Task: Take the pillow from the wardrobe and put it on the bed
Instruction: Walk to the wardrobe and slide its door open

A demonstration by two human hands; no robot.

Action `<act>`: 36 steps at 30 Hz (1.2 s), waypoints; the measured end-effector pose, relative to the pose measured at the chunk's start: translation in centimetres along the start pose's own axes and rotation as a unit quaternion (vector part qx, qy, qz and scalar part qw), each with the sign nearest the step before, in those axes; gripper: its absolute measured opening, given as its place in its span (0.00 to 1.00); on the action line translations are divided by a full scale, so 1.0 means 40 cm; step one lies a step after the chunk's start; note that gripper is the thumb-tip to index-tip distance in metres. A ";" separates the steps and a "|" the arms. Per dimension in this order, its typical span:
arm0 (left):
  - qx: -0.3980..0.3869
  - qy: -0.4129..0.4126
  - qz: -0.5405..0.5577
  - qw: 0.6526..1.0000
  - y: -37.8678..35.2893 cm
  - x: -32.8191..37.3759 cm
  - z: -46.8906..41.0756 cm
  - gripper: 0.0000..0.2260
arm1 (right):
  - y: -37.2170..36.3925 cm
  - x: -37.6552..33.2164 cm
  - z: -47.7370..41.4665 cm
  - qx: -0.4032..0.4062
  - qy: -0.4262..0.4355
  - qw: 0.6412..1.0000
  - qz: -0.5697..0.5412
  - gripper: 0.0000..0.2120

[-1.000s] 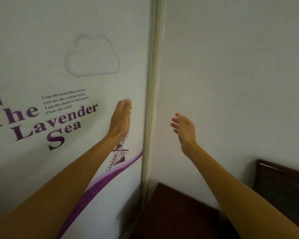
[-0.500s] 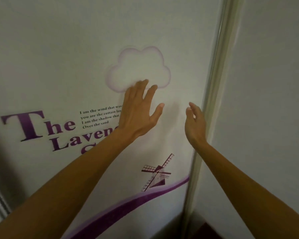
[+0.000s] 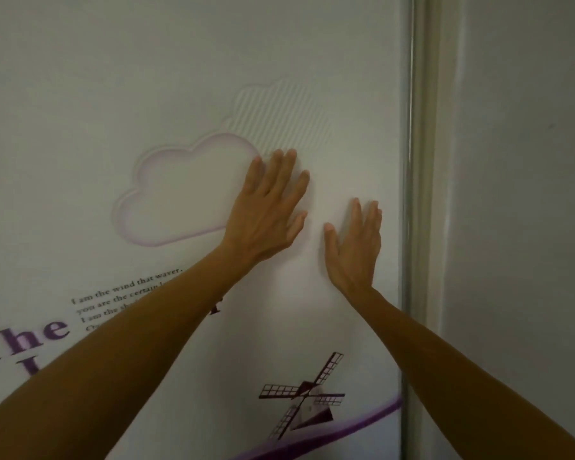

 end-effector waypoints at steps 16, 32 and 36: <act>0.056 -0.041 -0.040 0.997 -0.035 -0.026 0.023 0.28 | -0.064 -0.011 -0.020 0.066 0.036 0.997 0.018 0.31; 0.065 -0.026 -0.065 0.995 0.060 -0.236 0.256 0.28 | -0.135 -0.267 0.174 0.083 0.046 0.995 0.007 0.31; 0.055 -0.021 -0.075 0.995 0.078 -0.287 0.311 0.28 | -0.151 -0.329 0.220 0.082 0.049 0.995 -0.003 0.31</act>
Point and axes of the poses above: each hand's wrist, its own z-axis away from the middle knuckle, its own y-axis out of the back of the hand, x = y × z, the point moved 10 cm from there along -z, towards the middle knuckle, and after that the axes turned 5 degrees about z, right-handed, at the moved point
